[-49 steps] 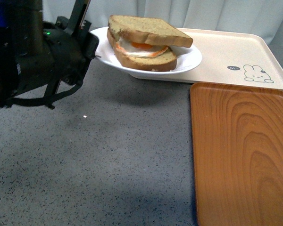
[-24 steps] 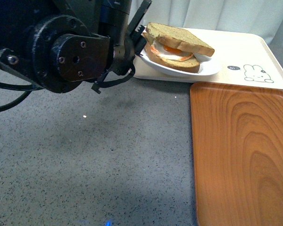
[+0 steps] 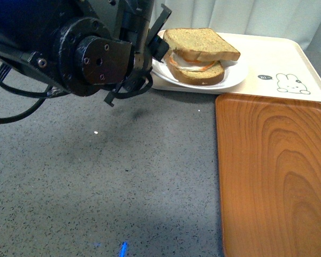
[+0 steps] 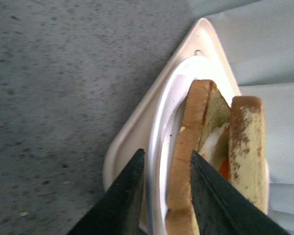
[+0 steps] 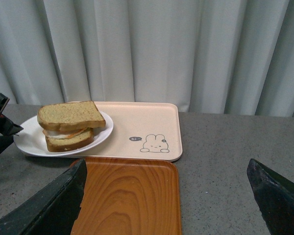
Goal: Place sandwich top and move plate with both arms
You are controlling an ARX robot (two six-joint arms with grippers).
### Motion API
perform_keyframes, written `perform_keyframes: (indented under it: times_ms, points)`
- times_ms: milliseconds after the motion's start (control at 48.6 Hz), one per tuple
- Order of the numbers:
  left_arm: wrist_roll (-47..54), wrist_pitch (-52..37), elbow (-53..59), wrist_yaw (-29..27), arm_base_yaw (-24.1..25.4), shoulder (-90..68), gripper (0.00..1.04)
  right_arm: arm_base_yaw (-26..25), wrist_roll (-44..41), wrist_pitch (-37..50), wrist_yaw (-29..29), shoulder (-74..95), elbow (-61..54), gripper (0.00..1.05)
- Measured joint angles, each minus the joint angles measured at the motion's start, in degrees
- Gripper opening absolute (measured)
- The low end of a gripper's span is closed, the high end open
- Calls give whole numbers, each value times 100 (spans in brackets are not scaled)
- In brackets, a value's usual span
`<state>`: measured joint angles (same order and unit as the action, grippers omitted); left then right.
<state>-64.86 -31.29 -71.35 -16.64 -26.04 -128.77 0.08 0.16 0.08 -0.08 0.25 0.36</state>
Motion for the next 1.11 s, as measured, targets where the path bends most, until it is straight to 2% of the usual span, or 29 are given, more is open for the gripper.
perform_keyframes:
  times_ms: [164,391,411,534,555,596,699,761,822,904,987,1048,1069,1110]
  points:
    - [170,52,772,-122,188,284,59,0,0,0,0,0,0,96]
    - [553,105,2002,-138,748,1165,98,0,0,0,0,0,0,96]
    - [638,140,2155,-118,828,1325,100,0,0,0,0,0,0,96]
    - [1088,175,2852,284,1049,2166,98,0,0,0,0,0,0,96]
    - [1235,57,2966,323,1060,2243,98,0,0,0,0,0,0,96]
    - [2184,-1257,3464,295,1115,2358,89,0,0,0,0,0,0,96]
    - [3842,-3082,4433,546,1300,2820,75,0,0,0,2,0,0,96]
    - [4743,-3458,4942,697,1495,3458,66,0,0,0,4,0,0,96]
    - [5519,-3429,5530,994,1829,4522,53,-2,0,0,7,0,0,96]
    - [6072,-2693,6404,1574,2417,6011,35,-2,0,0,0,0,0,96]
    - [6247,-1287,7018,1582,2590,7643,19,-2,0,0,0,0,0,96]
    - [6330,295,7031,1646,2592,9329,7,-2,0,-2,0,2,0,96]
    - [6336,1084,7031,1683,2592,10157,4,-2,0,-2,-2,-2,0,96]
    - [6371,2135,7029,1670,2592,11407,4,-2,0,-4,17,0,0,96]
